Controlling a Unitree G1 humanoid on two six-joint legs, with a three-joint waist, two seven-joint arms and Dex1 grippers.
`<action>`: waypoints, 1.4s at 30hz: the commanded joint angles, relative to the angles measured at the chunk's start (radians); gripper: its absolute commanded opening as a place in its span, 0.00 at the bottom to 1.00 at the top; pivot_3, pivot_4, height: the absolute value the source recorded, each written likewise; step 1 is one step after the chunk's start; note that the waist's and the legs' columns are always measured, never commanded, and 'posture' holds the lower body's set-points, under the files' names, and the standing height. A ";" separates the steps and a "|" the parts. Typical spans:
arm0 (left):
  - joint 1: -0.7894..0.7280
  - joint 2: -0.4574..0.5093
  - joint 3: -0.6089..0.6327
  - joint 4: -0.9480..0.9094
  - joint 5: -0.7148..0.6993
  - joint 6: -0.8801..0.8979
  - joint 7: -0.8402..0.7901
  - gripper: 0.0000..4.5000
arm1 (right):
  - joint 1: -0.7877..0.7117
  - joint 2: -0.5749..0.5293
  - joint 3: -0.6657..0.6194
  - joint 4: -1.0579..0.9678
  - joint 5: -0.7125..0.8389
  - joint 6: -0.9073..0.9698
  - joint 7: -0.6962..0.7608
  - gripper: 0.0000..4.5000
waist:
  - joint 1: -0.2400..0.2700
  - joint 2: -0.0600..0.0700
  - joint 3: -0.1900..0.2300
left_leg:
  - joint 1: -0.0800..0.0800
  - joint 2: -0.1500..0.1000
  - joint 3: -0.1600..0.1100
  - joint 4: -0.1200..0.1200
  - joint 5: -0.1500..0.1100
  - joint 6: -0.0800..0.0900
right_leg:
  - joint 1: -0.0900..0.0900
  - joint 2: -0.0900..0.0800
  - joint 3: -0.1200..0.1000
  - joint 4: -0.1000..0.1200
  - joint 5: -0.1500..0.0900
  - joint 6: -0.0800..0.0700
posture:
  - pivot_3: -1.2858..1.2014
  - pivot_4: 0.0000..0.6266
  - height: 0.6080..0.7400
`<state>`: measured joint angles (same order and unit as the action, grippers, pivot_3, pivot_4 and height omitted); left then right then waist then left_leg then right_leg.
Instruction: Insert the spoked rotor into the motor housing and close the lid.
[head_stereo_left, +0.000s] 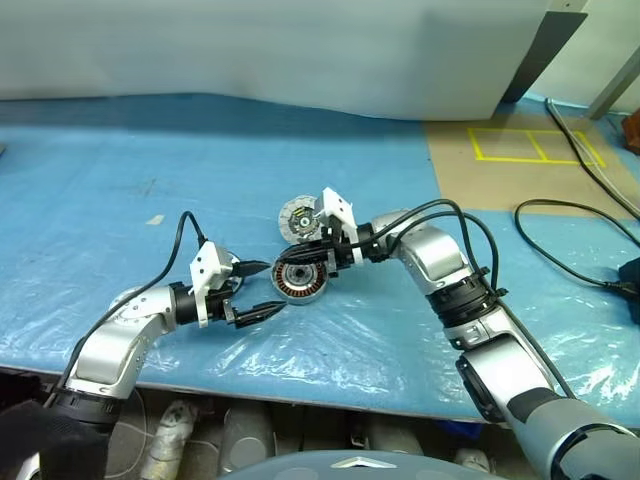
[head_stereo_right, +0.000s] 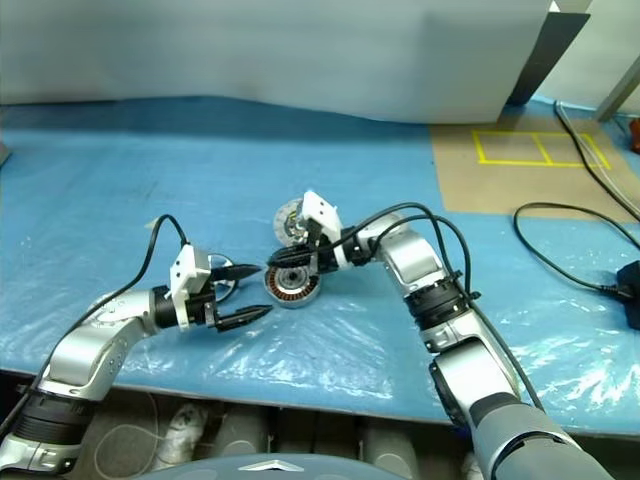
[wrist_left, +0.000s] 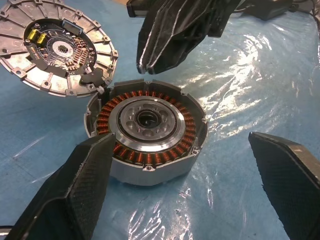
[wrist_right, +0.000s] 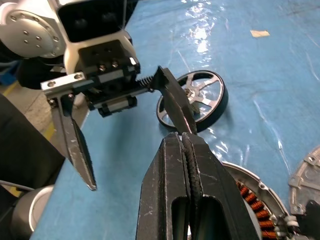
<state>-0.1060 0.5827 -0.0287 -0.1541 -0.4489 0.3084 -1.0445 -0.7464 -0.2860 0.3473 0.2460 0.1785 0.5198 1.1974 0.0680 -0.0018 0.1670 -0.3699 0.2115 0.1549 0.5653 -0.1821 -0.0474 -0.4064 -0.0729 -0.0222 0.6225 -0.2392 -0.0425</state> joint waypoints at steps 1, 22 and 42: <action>-0.003 0.014 0.030 -0.001 -0.013 -0.023 -0.017 1.00 | 0.021 -0.038 0.075 0.058 -0.115 -0.146 -0.034 0.00 | 0.001 0.000 0.000 | 0.000 0.000 0.000 0.000 0.000 0.000 | 0.000 0.000 0.000 0.000 0.000 0.000 | 0.52 0.24 1.00; 0.042 0.092 0.129 0.045 -0.033 -0.057 -0.062 1.00 | 0.015 0.019 -0.006 0.011 0.000 -0.040 -0.058 0.00 | -0.016 0.000 0.000 | 0.000 0.000 0.000 -0.001 0.000 0.000 | 0.000 0.000 0.000 0.000 0.000 0.000 | 0.52 0.24 1.00; -0.289 0.300 0.202 0.252 -0.011 0.036 -0.091 1.00 | 0.023 -0.023 -0.053 -0.092 0.032 -0.032 -0.056 0.00 | -0.016 -0.001 0.000 | 0.000 -0.001 0.000 0.000 0.000 0.000 | 0.000 0.000 0.000 0.000 0.000 0.000 | 0.52 0.24 1.00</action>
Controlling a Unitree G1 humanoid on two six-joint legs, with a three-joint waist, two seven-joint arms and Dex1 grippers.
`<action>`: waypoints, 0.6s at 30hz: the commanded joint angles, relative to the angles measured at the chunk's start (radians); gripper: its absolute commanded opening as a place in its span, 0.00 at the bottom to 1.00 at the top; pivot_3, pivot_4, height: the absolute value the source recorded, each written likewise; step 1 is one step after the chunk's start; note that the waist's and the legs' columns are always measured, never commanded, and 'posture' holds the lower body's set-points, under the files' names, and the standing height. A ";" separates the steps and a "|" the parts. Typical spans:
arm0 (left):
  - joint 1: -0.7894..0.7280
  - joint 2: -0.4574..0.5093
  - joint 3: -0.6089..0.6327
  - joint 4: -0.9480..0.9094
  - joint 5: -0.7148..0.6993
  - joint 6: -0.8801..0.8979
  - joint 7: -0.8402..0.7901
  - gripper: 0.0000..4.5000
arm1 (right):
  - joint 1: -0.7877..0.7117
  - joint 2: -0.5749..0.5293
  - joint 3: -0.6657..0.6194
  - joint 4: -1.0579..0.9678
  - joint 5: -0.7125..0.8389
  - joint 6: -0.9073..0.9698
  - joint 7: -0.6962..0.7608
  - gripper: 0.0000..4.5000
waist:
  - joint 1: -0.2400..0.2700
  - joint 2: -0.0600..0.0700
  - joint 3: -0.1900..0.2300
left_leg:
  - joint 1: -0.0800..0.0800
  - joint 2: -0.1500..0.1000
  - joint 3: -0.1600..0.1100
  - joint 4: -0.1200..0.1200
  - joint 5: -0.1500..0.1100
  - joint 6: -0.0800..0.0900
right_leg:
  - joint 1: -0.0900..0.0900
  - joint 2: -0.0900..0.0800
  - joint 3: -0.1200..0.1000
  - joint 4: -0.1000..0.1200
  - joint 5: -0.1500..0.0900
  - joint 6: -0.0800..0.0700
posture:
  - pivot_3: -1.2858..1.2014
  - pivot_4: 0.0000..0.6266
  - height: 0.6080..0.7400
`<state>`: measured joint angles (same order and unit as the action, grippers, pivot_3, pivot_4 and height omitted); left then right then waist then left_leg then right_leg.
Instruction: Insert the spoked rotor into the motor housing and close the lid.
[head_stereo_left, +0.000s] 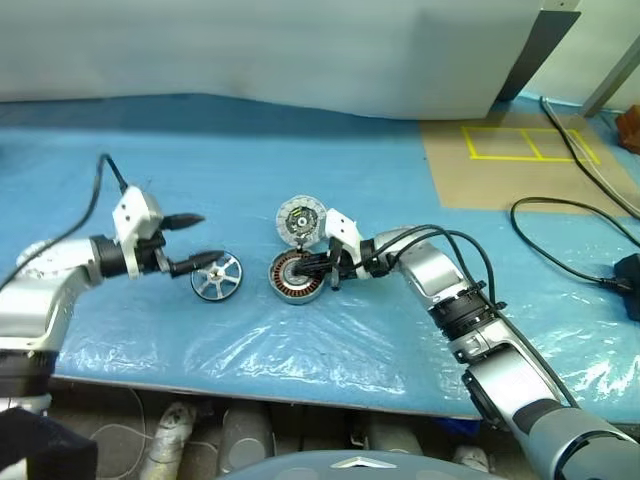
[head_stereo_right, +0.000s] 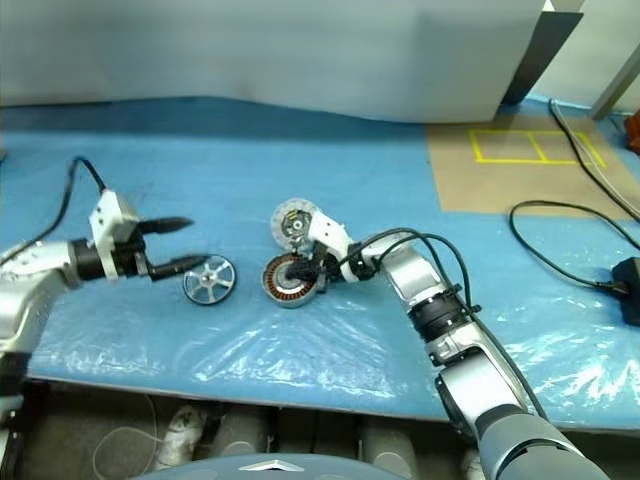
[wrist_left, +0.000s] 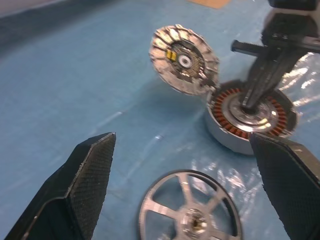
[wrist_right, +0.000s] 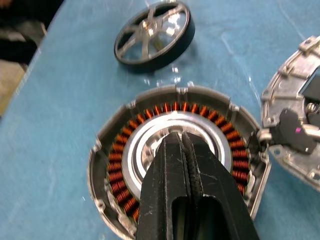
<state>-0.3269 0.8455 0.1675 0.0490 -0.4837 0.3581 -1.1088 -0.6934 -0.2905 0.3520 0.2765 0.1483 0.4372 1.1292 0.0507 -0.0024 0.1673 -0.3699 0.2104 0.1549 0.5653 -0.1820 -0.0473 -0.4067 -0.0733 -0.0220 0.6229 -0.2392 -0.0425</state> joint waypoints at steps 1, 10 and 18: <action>-0.090 0.045 -0.011 0.069 0.039 -0.030 -0.046 1.00 | -0.025 -0.031 -0.065 -0.158 0.072 0.071 0.013 0.00 | 0.002 0.000 0.000 | -0.001 0.000 0.000 0.000 0.000 0.000 | 0.000 0.000 0.000 -0.001 0.000 0.000 | 0.52 0.24 1.00; -0.174 0.147 -0.181 0.135 0.175 -0.176 -0.320 1.00 | 0.064 -0.128 -0.076 -0.324 0.106 0.151 -0.002 0.00 | 0.008 -0.001 0.000 | -0.001 0.000 -0.001 -0.004 0.000 -0.001 | -0.002 0.000 -0.002 -0.001 0.000 0.000 | 0.52 0.24 1.00; -0.218 0.158 -0.300 0.119 0.311 -0.384 -0.421 1.00 | 0.093 -0.150 -0.097 -0.342 0.111 0.165 -0.060 0.00 | 0.019 -0.001 0.000 | -0.001 0.000 0.000 -0.003 0.000 -0.001 | -0.001 0.000 -0.001 -0.001 0.000 0.000 | 0.52 0.24 1.00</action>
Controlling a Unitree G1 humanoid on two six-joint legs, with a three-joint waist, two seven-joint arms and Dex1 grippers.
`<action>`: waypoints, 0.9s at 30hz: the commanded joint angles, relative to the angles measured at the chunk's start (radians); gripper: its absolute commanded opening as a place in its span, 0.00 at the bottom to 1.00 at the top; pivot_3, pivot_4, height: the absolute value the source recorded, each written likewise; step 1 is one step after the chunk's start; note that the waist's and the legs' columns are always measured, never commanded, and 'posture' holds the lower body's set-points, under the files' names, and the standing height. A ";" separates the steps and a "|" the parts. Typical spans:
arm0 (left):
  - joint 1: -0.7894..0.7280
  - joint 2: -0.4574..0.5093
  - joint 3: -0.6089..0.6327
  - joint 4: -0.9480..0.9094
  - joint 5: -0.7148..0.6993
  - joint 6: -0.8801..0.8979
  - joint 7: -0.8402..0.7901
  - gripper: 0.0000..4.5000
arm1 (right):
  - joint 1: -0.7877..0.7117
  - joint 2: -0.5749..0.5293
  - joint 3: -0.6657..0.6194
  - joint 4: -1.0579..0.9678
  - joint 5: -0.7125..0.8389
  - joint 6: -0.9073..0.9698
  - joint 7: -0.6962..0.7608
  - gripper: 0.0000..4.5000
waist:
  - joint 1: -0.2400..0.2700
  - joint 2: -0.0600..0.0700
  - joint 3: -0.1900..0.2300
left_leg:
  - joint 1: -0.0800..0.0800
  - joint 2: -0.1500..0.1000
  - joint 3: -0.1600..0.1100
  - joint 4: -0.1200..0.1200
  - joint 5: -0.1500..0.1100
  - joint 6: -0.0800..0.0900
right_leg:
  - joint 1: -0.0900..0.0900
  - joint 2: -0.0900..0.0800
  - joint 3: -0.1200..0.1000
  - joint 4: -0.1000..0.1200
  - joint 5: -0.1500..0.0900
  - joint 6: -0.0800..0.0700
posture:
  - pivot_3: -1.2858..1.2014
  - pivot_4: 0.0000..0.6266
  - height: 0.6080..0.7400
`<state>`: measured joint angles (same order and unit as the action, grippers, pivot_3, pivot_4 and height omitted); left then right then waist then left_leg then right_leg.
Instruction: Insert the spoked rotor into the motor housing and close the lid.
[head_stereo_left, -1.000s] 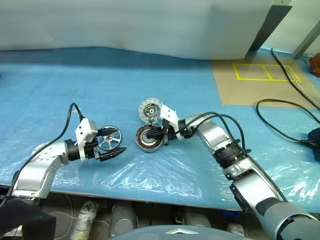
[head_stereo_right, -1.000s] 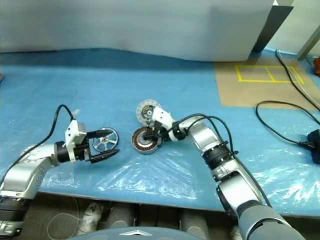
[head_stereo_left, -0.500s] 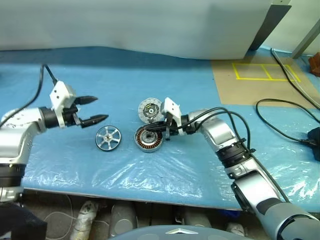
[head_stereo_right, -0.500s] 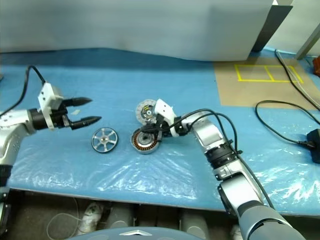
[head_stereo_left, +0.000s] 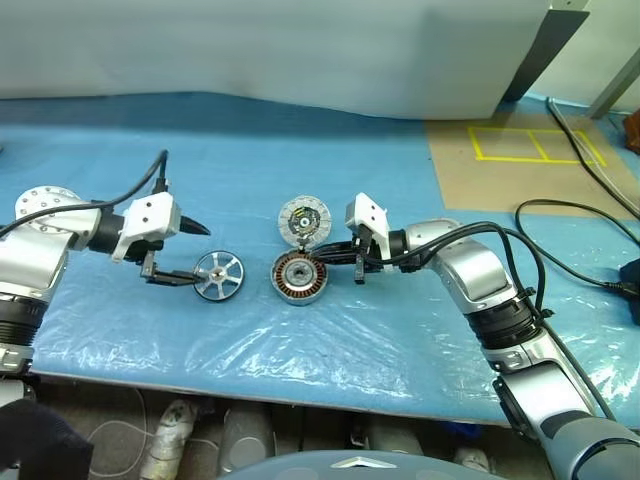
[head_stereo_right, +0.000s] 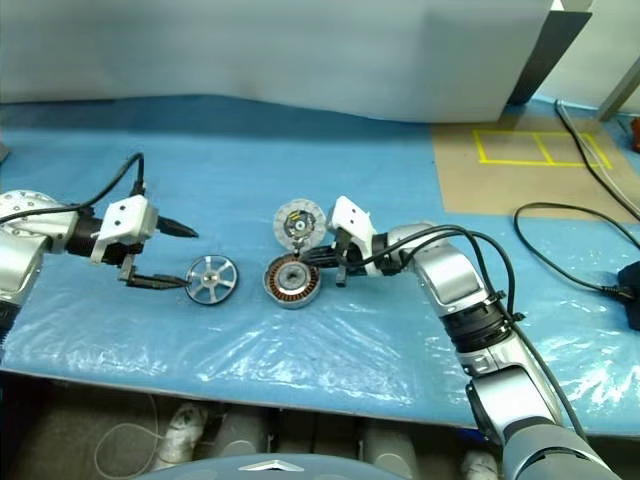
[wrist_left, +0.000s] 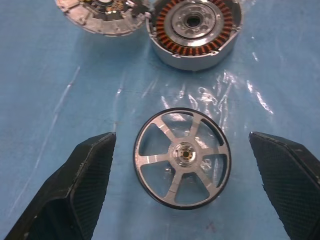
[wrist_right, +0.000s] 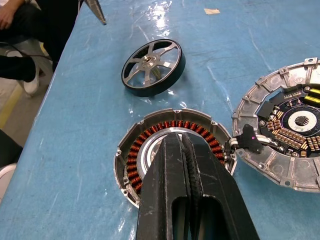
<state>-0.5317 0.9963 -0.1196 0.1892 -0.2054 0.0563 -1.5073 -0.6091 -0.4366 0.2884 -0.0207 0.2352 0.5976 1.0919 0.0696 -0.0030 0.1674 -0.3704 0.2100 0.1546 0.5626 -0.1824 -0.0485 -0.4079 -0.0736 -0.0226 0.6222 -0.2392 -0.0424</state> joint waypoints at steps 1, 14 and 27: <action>-0.009 0.006 -0.016 -0.021 0.035 -0.094 -0.028 1.00 | 0.015 -0.006 -0.034 -0.050 0.025 0.007 -0.029 0.00 | 0.000 0.000 0.000 | 0.000 0.000 0.000 0.000 0.000 0.000 | 0.000 0.000 0.000 0.000 0.000 0.000 | 0.52 0.24 1.00; -0.010 -0.042 -0.084 0.055 0.135 -0.240 -0.025 0.80 | 0.052 -0.019 -0.029 -0.080 0.032 0.016 -0.072 0.00 | 0.002 0.000 0.000 | 0.000 0.000 0.000 0.000 0.000 0.000 | 0.000 0.000 0.000 0.000 0.000 0.000 | 0.52 0.24 1.00; -0.017 -0.108 -0.093 0.128 0.179 -0.316 0.055 0.80 | 0.058 -0.023 -0.013 -0.107 0.021 0.006 -0.093 0.00 | 0.001 0.000 0.000 | 0.000 0.000 0.000 0.001 0.000 0.000 | 0.000 0.000 0.000 0.001 0.000 0.000 | 0.52 0.24 1.00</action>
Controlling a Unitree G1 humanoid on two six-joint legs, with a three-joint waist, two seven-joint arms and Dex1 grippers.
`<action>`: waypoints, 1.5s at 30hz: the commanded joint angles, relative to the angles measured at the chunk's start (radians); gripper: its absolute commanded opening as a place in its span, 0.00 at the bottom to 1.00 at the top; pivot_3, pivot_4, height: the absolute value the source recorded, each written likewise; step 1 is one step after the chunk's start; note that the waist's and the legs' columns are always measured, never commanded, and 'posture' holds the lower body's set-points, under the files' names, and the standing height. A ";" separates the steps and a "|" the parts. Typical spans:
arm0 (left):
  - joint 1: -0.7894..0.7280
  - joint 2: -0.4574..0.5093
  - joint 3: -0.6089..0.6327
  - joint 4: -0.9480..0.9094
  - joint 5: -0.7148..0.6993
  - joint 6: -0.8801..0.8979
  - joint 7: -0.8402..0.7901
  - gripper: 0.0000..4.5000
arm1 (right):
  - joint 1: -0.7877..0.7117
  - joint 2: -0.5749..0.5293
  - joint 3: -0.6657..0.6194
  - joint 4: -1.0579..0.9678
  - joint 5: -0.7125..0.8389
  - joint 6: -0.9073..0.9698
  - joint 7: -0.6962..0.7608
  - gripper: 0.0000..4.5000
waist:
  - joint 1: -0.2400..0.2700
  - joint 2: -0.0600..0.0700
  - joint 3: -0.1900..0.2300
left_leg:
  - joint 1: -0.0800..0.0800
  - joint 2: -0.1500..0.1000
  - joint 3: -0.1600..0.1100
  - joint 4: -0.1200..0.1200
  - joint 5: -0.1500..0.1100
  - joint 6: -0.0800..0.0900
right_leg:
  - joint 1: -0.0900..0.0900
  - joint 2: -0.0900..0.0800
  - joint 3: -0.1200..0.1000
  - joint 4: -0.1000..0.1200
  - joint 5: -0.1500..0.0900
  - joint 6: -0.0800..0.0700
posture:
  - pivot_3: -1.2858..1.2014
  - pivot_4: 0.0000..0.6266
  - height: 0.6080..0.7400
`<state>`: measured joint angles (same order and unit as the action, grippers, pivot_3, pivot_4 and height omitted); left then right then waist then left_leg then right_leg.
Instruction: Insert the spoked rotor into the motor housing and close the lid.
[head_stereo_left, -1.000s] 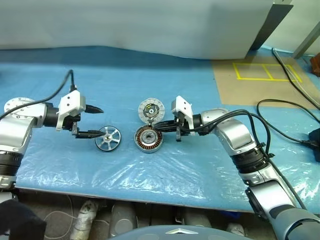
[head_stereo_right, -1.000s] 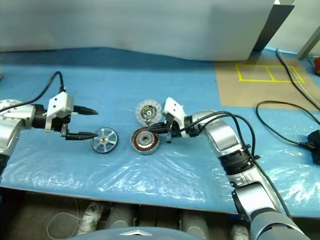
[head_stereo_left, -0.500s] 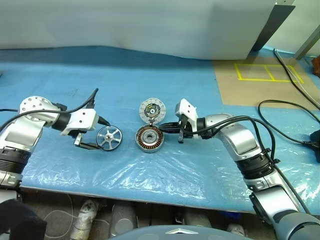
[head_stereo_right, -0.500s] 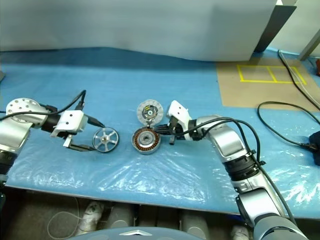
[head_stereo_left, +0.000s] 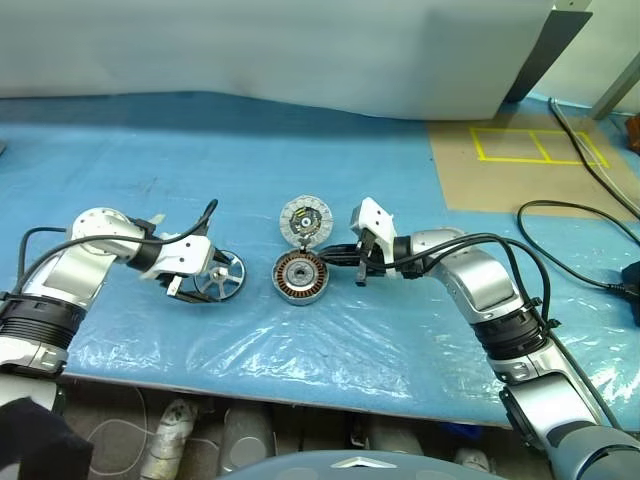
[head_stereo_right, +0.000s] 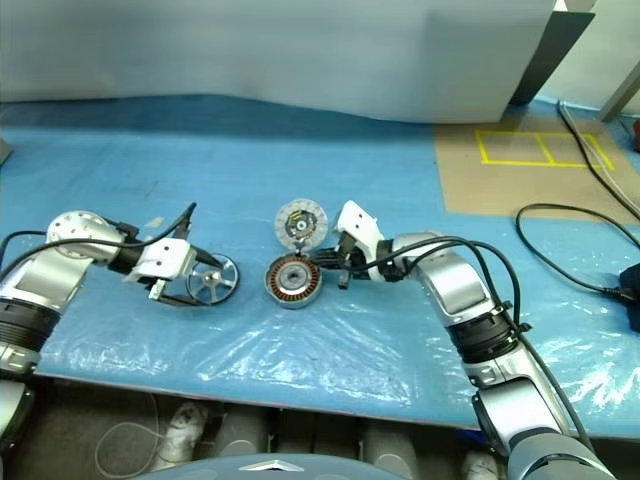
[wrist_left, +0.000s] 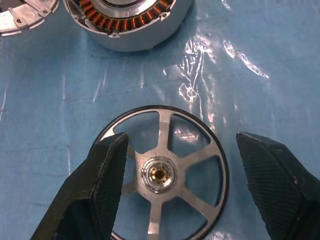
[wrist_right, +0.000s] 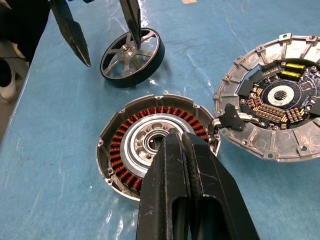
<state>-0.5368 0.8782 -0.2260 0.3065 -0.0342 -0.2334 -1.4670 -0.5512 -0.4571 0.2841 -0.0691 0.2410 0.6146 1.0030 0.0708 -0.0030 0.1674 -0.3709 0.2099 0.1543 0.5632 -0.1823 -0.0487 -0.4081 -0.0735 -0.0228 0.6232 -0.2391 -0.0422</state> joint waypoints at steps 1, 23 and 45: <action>-0.014 0.010 0.012 0.020 0.015 -0.036 0.018 0.80 | 0.000 -0.002 -0.009 -0.059 0.016 -0.010 -0.005 0.00 | -0.001 0.000 0.000 | 0.000 0.000 0.000 0.000 0.000 0.000 | 0.000 0.000 0.000 0.000 0.000 0.000 | 0.52 0.24 1.00; -0.033 -0.036 -0.029 0.129 0.101 -0.162 0.073 0.67 | 0.013 -0.005 -0.008 -0.051 0.012 -0.005 -0.012 0.00 | 0.004 0.000 0.000 | 0.001 0.000 0.000 0.001 0.000 0.000 | 0.001 0.000 0.000 0.001 0.000 0.000 | 0.52 0.24 1.00; 0.016 -0.037 -0.061 0.104 0.117 -0.158 0.073 0.26 | 0.006 -0.012 0.001 -0.046 -0.005 -0.019 -0.018 0.00 | 0.000 0.003 -0.001 | 0.003 -0.001 0.000 0.000 0.000 0.000 | 0.002 -0.001 0.001 0.000 0.000 0.000 | 0.52 0.24 1.00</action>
<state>-0.5503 0.8424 -0.2506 0.4109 0.0646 -0.4048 -1.3780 -0.5353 -0.4686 0.2890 -0.0914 0.2289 0.6107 0.9855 0.0706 -0.0005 0.1659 -0.3683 0.2091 0.1543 0.5633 -0.1823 -0.0487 -0.4062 -0.0743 -0.0219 0.6235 -0.2391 -0.0422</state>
